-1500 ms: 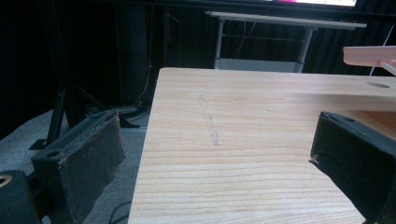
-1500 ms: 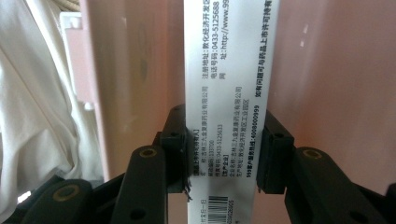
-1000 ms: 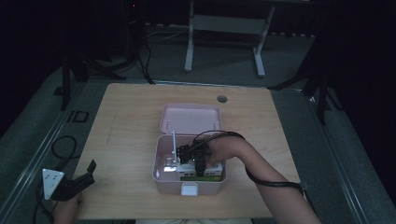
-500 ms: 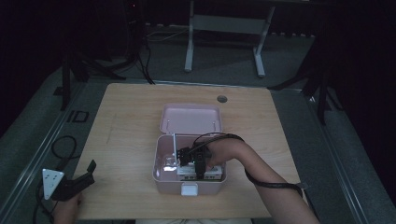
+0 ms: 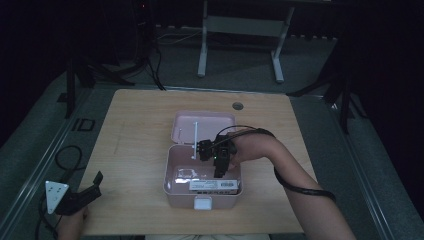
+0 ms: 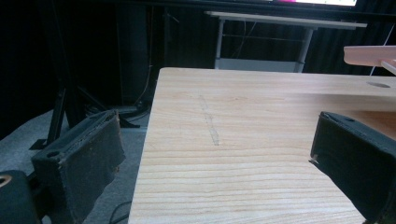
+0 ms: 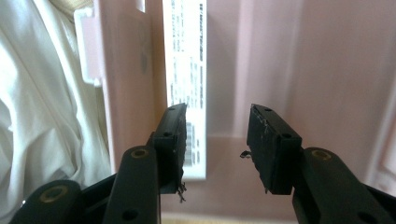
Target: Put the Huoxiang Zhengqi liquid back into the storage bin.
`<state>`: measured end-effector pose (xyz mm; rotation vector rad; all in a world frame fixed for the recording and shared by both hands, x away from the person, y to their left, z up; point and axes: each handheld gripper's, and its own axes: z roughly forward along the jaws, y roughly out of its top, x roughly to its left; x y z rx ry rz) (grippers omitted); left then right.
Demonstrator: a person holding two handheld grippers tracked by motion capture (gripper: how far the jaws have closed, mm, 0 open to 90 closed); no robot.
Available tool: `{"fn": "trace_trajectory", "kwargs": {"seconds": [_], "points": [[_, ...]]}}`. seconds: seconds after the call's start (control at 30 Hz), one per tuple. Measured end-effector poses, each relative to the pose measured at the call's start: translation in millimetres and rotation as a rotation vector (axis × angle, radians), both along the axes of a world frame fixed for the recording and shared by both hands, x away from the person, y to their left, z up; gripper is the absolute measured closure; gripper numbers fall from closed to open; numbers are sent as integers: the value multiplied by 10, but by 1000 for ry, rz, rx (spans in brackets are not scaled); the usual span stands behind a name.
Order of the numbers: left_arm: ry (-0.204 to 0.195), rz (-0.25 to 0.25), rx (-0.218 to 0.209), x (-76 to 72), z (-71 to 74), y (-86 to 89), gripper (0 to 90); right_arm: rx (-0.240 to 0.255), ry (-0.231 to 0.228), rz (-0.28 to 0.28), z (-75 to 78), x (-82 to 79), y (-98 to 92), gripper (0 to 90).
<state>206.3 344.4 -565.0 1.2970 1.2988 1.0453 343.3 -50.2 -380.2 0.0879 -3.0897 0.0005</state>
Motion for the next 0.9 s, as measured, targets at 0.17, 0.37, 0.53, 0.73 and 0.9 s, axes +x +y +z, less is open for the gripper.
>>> {"fn": "trace_trajectory", "kwargs": {"seconds": [0.17,0.37,0.53,0.73,0.9], "points": [[1,-1,0,0,0,2,26,20,-24,-29,164,53,-132,569],[2,0,0,2,1,2,26,84,-53,-67,320,135,-341,553],[4,0,0,3,1,2,26,143,-84,-108,384,216,-558,535],[5,0,-1,5,1,4,26,242,-128,-184,382,314,-851,421],[6,1,0,4,1,4,26,298,-138,-279,336,411,-1082,303]]}}
